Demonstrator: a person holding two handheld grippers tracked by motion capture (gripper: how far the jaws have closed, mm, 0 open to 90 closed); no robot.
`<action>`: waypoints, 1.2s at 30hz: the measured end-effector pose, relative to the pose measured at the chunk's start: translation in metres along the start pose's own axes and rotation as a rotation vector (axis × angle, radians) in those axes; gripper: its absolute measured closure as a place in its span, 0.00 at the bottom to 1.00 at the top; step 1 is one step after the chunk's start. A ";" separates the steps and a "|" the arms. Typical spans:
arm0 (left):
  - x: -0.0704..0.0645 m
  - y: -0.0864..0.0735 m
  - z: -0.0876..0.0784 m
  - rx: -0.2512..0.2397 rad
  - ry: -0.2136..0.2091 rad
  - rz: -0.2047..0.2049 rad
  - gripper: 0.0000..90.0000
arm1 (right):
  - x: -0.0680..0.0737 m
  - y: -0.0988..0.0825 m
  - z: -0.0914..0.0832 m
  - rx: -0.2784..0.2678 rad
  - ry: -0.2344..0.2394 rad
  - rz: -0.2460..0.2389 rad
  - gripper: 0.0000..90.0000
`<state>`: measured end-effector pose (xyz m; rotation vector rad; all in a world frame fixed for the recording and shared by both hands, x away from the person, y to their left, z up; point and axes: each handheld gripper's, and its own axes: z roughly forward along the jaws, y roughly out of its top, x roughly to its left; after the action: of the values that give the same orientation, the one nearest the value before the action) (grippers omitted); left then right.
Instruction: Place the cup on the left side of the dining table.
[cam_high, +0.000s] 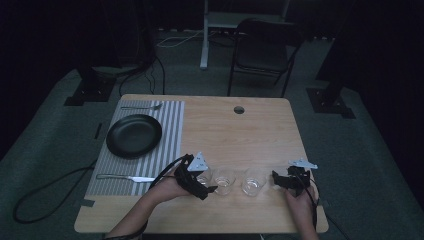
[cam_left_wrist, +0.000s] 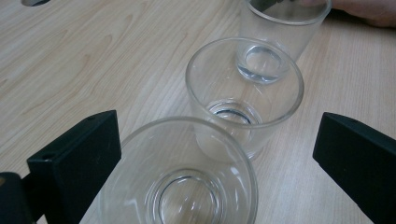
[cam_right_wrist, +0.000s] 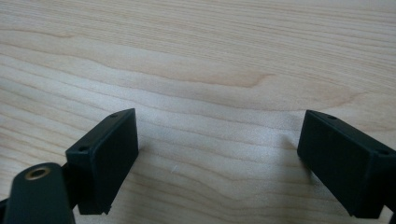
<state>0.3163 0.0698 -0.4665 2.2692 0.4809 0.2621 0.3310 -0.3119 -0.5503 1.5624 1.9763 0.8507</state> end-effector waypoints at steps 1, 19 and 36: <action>0.000 0.001 0.001 0.001 0.000 0.006 0.02 | 0.000 0.000 0.000 -0.001 0.000 -0.001 0.13; -0.007 0.024 0.020 0.070 -0.046 0.068 0.02 | 0.000 0.000 0.000 0.000 0.000 -0.001 0.13; -0.008 0.037 0.040 0.194 -0.038 0.089 0.09 | 0.000 0.000 0.000 -0.001 0.000 -0.002 0.13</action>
<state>0.3319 0.0167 -0.4664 2.4838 0.4010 0.2246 0.3310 -0.3120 -0.5503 1.5601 1.9768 0.8505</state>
